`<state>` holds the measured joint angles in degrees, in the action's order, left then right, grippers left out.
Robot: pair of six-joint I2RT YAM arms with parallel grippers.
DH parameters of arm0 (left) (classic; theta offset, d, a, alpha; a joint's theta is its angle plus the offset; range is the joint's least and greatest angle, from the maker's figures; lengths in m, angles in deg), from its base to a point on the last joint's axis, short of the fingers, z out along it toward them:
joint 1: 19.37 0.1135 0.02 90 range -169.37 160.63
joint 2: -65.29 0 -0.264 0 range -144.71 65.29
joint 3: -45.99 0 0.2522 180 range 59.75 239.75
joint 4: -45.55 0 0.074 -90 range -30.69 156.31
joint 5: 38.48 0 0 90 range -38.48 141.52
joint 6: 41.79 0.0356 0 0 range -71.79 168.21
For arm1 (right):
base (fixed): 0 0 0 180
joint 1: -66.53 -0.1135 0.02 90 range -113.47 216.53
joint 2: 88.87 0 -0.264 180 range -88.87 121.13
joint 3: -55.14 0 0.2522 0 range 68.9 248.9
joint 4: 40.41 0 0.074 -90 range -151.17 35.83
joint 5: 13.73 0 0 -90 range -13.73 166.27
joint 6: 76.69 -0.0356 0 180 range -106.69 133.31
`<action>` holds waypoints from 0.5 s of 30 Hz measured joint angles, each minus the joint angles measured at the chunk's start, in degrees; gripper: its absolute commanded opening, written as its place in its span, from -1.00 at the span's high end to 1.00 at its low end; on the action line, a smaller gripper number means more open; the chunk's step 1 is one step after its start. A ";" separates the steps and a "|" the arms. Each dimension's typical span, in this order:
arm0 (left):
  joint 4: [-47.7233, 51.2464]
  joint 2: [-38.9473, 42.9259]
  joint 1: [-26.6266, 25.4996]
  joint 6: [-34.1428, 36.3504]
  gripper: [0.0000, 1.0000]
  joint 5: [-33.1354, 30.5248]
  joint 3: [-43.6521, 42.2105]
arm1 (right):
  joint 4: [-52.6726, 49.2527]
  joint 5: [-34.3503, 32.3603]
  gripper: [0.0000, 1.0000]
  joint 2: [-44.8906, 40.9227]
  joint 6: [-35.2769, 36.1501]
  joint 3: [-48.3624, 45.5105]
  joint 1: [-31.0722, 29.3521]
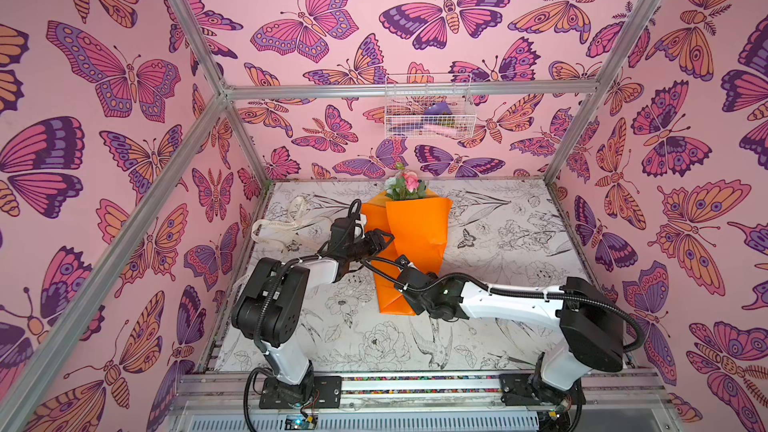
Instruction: Tie the bouquet of fake flowers
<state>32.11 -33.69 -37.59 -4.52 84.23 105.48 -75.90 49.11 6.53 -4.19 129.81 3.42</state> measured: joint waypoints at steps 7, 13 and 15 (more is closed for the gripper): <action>-0.02 -0.04 -1.66 -0.92 -0.37 2.27 -0.11 | 0.04 1.31 1.00 1.55 1.49 1.16 0.00; 0.00 -0.04 -2.12 -1.64 0.07 3.10 -0.11 | 0.07 2.27 1.00 2.91 2.64 2.84 0.00; -0.07 -0.15 -2.12 -1.51 0.55 3.37 -0.11 | 0.07 2.60 0.92 3.41 2.84 3.52 0.00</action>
<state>32.04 -33.85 -39.71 -6.03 87.60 105.38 -75.84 51.72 9.94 -1.35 133.33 3.42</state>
